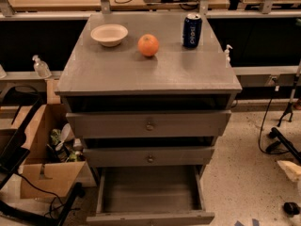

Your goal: Open bottom drawer

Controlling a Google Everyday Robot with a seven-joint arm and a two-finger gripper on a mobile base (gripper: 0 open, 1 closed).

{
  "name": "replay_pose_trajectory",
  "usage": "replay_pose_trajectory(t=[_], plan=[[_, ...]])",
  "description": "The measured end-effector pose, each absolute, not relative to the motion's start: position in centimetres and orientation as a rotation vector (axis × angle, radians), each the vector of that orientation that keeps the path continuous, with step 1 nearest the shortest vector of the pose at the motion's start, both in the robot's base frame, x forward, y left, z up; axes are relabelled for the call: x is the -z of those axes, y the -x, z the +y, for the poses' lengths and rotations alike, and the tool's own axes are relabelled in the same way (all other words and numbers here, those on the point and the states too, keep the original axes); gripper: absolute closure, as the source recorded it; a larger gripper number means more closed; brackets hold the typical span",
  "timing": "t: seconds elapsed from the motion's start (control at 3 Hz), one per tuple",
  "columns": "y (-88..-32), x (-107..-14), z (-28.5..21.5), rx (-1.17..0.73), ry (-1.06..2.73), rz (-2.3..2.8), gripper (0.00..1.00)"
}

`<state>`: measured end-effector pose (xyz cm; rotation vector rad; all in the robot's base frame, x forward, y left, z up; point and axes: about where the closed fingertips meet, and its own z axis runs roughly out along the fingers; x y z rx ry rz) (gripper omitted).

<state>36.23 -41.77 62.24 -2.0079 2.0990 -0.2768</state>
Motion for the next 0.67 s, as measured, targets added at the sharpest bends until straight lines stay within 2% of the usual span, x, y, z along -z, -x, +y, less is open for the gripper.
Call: replay_pose_trajectory(t=[0.33,0.67], plan=[[-35.1,-65.7,-41.1,0.311,2.211,2.003,0.00],[-36.4,-69.8,-37.8,0.364,2.459,1.876,0.00]])
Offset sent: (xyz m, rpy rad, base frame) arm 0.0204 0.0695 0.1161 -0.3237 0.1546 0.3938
